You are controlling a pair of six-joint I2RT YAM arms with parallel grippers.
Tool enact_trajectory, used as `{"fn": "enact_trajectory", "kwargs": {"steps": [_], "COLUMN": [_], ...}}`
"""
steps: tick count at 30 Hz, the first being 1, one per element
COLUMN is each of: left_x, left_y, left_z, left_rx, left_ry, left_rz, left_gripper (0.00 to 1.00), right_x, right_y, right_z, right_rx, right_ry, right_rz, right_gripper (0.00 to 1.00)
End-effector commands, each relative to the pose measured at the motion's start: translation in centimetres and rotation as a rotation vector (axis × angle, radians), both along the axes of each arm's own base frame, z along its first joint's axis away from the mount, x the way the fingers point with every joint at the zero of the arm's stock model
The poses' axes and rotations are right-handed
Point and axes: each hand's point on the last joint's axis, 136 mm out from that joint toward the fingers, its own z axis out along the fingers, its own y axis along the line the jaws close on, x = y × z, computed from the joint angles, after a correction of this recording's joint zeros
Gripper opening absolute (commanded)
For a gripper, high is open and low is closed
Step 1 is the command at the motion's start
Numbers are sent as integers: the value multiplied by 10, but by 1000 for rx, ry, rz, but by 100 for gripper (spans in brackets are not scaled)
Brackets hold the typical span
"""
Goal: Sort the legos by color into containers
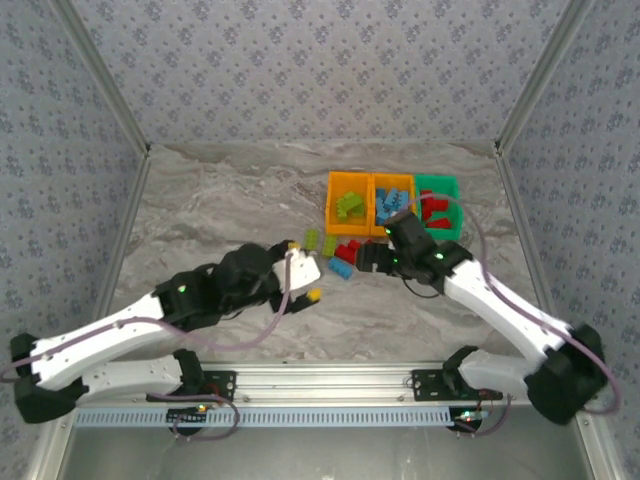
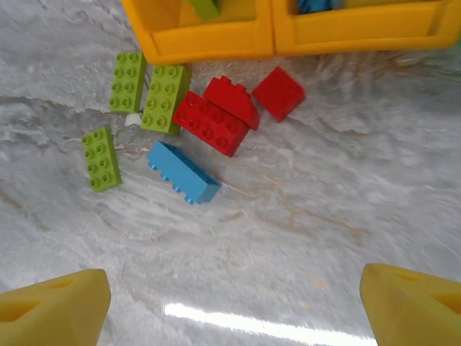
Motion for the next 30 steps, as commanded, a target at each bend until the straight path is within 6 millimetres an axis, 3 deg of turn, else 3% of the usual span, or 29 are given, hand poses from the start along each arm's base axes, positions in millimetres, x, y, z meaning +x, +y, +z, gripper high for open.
{"fn": "enact_trajectory", "kwargs": {"steps": [1,6,11,15,19,25,30], "left_x": [-22,-13,-9,-10,-10,-11,-11], "left_y": [39,48,56,54,52,53,55], "left_z": [-48,-56,-83,-101,-101,-101,-100], "left_rx": [252,184,290,346,342,330,324], "left_ry": [-114,-240,-185,-132,-131,-140,-154], "left_rz": [-166,-130,-112,-122,-126,-134,-135], "left_gripper": [85,99,99,99,99,99,99], "right_x": [37,73,89,93,94,98,95], "right_y": [32,30,34,33,27,29,29], "right_z": [-1,-40,-62,-79,-91,-105,-118], "right_rx": [73,21,18,-6,-19,-28,-34], "right_ry": [-29,32,76,111,127,164,188], "right_rz": [1,-228,-364,-427,-492,-517,-519], "right_gripper": [92,94,95,93,82,79,68]}}
